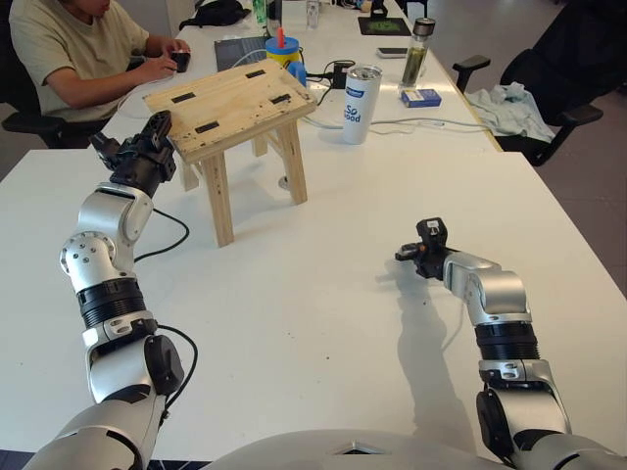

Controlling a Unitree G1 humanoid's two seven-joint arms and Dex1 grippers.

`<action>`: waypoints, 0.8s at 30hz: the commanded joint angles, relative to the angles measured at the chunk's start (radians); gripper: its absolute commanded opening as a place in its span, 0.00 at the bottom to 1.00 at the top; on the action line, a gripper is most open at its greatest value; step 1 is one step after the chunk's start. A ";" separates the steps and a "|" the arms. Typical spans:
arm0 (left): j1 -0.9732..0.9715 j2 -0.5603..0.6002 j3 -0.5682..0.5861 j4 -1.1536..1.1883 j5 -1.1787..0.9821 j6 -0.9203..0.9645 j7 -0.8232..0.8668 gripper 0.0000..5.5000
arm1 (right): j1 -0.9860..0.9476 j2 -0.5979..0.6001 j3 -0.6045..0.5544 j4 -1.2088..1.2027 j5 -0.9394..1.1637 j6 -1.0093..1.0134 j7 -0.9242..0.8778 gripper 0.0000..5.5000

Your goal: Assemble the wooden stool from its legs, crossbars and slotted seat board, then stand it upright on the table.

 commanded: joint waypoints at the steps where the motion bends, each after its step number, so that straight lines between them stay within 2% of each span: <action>1: 0.035 -0.037 0.001 0.076 0.109 -0.026 0.030 0.36 | 0.005 -0.003 0.022 0.023 -0.001 0.022 0.005 0.00; 6: 0.027 -0.041 0.054 0.092 0.143 -0.079 0.000 0.51 | 0.001 0.001 0.038 0.025 -0.003 0.021 0.007 0.00; 13: 0.167 -0.070 0.133 -0.157 0.079 -0.066 -0.131 0.73 | 0.016 -0.007 0.054 0.037 -0.010 0.004 0.010 0.00; 16: 0.266 -0.056 0.135 -0.287 0.116 -0.068 -0.172 0.75 | 0.027 -0.012 0.059 0.034 -0.011 0.001 0.013 0.00; 20: 0.448 0.017 0.043 -0.482 0.211 0.001 -0.359 0.75 | 0.043 -0.019 0.068 0.032 -0.016 -0.011 0.014 0.00; 24: 0.596 0.179 -0.203 -0.649 0.412 0.077 -0.631 0.75 | 0.045 -0.026 0.093 0.032 -0.024 -0.040 0.028 0.00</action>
